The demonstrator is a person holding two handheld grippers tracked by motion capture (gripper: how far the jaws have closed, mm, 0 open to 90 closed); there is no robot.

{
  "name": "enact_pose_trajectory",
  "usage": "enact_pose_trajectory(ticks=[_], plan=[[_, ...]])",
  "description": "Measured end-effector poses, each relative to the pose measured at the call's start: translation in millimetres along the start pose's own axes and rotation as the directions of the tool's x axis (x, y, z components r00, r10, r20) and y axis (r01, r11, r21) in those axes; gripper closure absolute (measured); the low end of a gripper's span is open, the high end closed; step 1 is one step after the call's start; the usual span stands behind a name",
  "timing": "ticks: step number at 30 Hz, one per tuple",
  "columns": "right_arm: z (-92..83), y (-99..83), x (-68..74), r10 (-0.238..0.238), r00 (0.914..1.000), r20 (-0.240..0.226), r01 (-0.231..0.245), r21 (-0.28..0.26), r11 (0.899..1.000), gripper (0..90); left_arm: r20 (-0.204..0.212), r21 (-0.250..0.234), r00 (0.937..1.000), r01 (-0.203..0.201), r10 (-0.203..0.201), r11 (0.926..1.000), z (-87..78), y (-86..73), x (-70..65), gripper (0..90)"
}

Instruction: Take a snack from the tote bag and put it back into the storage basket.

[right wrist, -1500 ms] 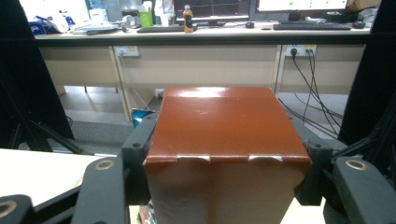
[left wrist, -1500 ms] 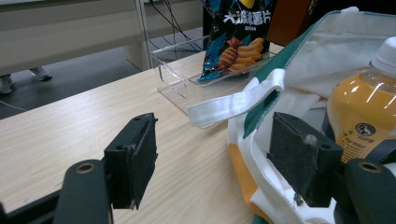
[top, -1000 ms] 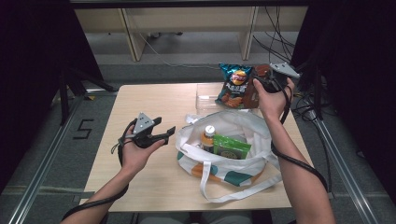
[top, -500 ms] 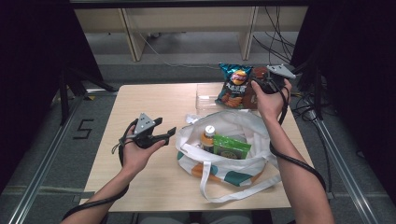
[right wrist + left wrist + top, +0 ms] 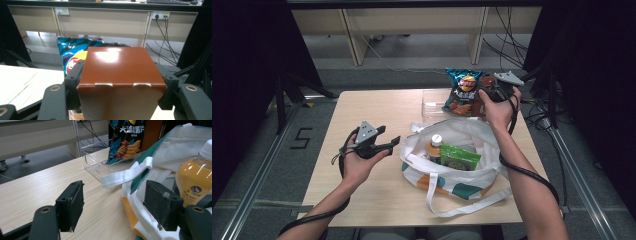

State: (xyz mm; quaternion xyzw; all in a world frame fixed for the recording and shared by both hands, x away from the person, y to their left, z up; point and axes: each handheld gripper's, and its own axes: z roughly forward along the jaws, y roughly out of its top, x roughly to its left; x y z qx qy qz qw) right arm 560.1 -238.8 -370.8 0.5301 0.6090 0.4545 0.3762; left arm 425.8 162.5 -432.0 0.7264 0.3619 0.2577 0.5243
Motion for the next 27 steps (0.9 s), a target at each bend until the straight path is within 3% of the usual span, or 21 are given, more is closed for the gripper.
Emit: enact_pose_trajectory(ticks=[1,6,8,14,15,27], plan=[[1.3,-2.1,-0.9,-0.02,0.9998,0.003,0.02,-0.007,1.0,38.8,0.0,-0.001,1.0,0.003,-0.003,1.0,0.1,0.0,0.0,31.1],[4.1,-6.1,-2.4,-0.021,0.9998,-0.002,0.021,0.025,0.999,38.6,0.0,0.003,1.0,0.0,0.0,1.0,0.3,-0.1,-0.8,31.1],[4.6,-7.0,-1.3,0.002,1.0,-0.001,-0.002,0.037,0.999,38.5,0.001,0.005,1.0,-0.003,0.003,1.0,0.4,-0.1,-1.0,31.1],[6.9,-11.6,-2.8,-0.019,0.9998,-0.007,0.019,0.058,0.998,35.6,0.002,0.004,1.0,0.0,0.0,1.0,0.9,-0.3,-1.0,31.0],[6.5,-12.1,-2.2,-0.003,0.9999,-0.016,0.004,0.067,0.998,34.3,0.002,0.004,1.0,-0.001,0.001,1.0,0.7,-0.2,-1.0,31.0],[-7.0,-10.4,-3.9,-0.01,0.9994,-0.033,0.012,0.045,0.999,28.0,0.004,0.001,1.0,-0.006,0.006,1.0,0.8,0.4,-2.2,30.9]])
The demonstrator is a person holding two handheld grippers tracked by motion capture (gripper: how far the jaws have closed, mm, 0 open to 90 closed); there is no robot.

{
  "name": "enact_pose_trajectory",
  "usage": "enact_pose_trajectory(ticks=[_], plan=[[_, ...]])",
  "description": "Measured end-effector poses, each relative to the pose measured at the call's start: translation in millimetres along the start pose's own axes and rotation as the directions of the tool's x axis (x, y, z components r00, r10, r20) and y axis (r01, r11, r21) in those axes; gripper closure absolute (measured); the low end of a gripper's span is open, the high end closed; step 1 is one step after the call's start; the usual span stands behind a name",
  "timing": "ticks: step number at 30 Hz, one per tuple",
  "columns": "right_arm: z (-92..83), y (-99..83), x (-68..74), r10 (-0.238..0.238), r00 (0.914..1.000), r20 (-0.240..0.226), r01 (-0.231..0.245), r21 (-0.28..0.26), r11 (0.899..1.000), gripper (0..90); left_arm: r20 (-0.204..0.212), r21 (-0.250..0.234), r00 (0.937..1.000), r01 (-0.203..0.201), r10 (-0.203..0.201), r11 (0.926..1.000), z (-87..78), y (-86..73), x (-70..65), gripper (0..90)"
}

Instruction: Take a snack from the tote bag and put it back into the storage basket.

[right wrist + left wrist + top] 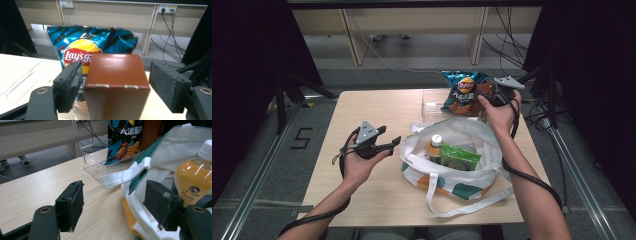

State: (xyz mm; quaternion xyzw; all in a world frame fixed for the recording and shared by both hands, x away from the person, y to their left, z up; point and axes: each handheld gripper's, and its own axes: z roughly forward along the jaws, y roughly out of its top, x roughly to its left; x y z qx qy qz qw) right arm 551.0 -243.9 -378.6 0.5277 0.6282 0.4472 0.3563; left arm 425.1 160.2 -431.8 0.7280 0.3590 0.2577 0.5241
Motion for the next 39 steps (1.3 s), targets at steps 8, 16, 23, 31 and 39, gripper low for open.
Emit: enact_pose_trajectory(ticks=[8,16,23,31,39], plan=[[-16.2,1.5,-3.6,-0.021,0.9996,-0.017,0.02,-0.037,0.999,30.4,-0.002,0.002,1.0,0.001,-0.001,1.0,-0.2,-0.3,0.1,30.9],[-36.5,6.2,-2.2,-0.032,0.9968,-0.074,0.028,-0.058,0.998,38.0,-0.006,0.0,1.0,0.0,0.0,1.0,-0.6,0.0,-0.8,31.0],[-54.9,6.9,-3.6,-0.059,0.992,-0.111,0.055,-0.041,0.998,51.5,-0.008,-0.003,1.0,0.0,0.0,1.0,-2.0,0.1,0.1,31.0],[-74.4,3.4,-4.5,-0.067,0.9848,-0.16,0.063,-0.035,0.997,63.2,-0.008,0.0,1.0,0.001,-0.001,1.0,-1.6,-0.6,-0.6,31.0],[-93.0,-5.9,-4.8,-0.077,0.979,-0.189,0.072,-0.036,0.997,67.3,-0.013,0.0,0.9999,0.001,-0.001,1.0,-1.5,-0.7,1.7,31.1]])
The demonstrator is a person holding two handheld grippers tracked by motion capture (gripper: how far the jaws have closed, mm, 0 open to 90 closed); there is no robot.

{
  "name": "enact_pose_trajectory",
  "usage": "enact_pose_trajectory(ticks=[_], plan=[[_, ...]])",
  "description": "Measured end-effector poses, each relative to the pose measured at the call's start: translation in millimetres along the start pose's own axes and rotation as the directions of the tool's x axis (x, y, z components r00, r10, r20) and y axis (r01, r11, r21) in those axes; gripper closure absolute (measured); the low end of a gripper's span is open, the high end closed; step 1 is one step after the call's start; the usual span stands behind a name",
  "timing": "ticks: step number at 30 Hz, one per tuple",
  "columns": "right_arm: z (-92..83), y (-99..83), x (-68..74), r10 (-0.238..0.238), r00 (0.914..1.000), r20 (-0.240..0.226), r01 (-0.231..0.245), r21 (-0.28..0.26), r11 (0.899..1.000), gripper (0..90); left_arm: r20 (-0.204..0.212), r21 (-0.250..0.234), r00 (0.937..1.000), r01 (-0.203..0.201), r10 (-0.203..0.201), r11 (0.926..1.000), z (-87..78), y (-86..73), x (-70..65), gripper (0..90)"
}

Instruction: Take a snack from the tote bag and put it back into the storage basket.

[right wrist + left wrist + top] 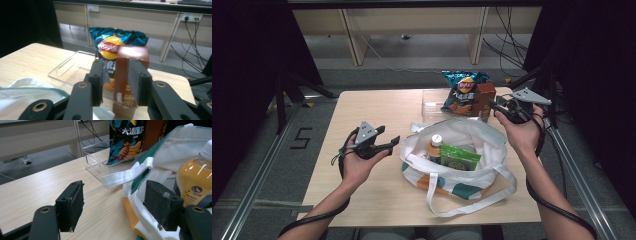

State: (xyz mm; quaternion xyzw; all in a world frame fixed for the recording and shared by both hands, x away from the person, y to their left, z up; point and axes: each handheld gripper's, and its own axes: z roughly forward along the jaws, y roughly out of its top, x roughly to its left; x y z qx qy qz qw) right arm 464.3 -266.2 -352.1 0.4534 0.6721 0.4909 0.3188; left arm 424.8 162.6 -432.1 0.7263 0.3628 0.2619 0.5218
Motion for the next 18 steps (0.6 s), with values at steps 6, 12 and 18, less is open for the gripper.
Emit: enact_pose_trajectory(ticks=[6,12,18], plan=[[-6.8,-6.9,0.6,-0.009,0.9997,-0.024,0.009,0.01,1.0,67.9,-0.002,0.001,1.0,0.001,-0.001,1.0,-0.2,-0.1,0.2,31.0],[-16.7,-13.8,1.0,-0.008,0.9995,-0.03,0.008,0.005,1.0,67.9,-0.004,0.001,1.0,0.005,-0.005,1.0,0.0,-0.3,0.9,31.1],[-27.1,-19.2,7.1,-0.033,0.9971,-0.068,0.033,0.006,0.999,68.9,0.004,0.0,1.0,0.005,-0.005,1.0,1.7,-2.0,1.1,31.1]])
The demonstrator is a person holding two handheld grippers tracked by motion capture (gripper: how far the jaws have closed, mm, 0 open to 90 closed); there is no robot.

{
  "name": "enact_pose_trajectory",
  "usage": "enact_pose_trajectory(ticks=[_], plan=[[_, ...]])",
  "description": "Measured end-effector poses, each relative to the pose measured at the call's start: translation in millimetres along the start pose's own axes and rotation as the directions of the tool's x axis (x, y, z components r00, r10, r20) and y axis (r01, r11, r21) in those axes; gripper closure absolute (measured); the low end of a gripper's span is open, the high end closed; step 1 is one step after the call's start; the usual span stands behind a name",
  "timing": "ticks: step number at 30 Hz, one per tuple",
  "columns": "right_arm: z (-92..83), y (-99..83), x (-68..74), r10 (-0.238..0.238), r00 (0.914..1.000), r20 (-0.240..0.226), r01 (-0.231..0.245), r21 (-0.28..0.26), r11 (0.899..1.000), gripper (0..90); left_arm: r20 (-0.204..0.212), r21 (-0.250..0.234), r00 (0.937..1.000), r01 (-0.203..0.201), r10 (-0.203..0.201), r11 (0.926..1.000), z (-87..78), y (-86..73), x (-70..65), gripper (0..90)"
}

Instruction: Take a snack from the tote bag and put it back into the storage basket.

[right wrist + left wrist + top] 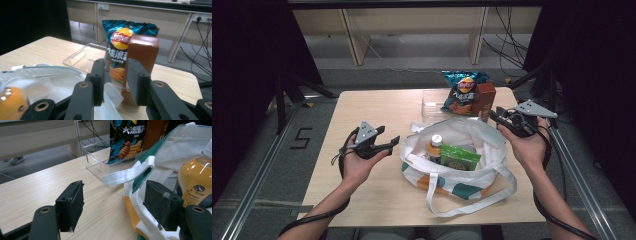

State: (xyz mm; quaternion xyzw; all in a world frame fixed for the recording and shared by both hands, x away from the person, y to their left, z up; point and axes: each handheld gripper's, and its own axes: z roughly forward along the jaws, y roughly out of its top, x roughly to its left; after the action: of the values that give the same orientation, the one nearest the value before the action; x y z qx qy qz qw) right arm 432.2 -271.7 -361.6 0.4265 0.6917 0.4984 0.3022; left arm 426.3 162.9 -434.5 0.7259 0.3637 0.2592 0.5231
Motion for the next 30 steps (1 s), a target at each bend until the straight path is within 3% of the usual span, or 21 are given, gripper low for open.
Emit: enact_pose_trajectory(ticks=[9,10,11,12,15,19,23,29,30], plan=[[-12.8,-9.5,8.7,-0.005,0.9993,-0.037,0.005,0.004,1.0,69.3,-0.005,0.004,1.0,0.002,-0.002,1.0,-1.5,-0.5,1.5,31.1],[-14.4,-10.2,10.2,0.015,0.999,-0.041,-0.014,0.007,1.0,69.3,-0.005,0.003,1.0,0.002,-0.002,1.0,-1.6,-0.3,1.4,31.1],[-14.6,-10.6,8.9,-0.01,0.9993,-0.037,0.01,-0.002,1.0,69.2,-0.007,0.001,1.0,0.004,-0.004,1.0,-1.7,0.0,1.2,31.0],[-15.8,-11.2,10.9,0.009,0.9991,-0.041,-0.009,0.012,1.0,69.2,-0.008,-0.002,0.9999,0.006,-0.006,1.0,-1.9,0.4,1.0,31.0],[-17.8,-11.2,9.5,-0.018,0.9988,-0.047,0.018,0.012,1.0,69.2,-0.009,-0.004,1.0,0.001,-0.001,1.0,-2.6,0.8,0.9,31.0],[-22.5,-10.7,13.0,0.009,0.9981,-0.061,-0.008,0.013,1.0,69.0,-0.012,-0.005,0.9999,0.004,-0.004,1.0,-2.1,1.7,0.9,31.0],[-25.4,-10.6,15.8,-0.02,0.9966,-0.079,0.021,0.008,1.0,68.6,-0.005,-0.009,1.0,0.0,0.0,1.0,-0.1,3.9,0.2,31.0],[-25.1,-15.0,19.3,-0.001,0.9945,-0.105,0.003,0.02,1.0,68.3,-0.007,-0.012,1.0,0.004,-0.004,0.9999,-0.4,3.6,2.6,31.0],[-25.6,-16.0,19.7,-0.015,0.9945,-0.104,0.018,0.025,1.0,68.3,-0.008,-0.012,1.0,0.0,0.0,0.9999,-1.0,4.0,3.1,31.1]])
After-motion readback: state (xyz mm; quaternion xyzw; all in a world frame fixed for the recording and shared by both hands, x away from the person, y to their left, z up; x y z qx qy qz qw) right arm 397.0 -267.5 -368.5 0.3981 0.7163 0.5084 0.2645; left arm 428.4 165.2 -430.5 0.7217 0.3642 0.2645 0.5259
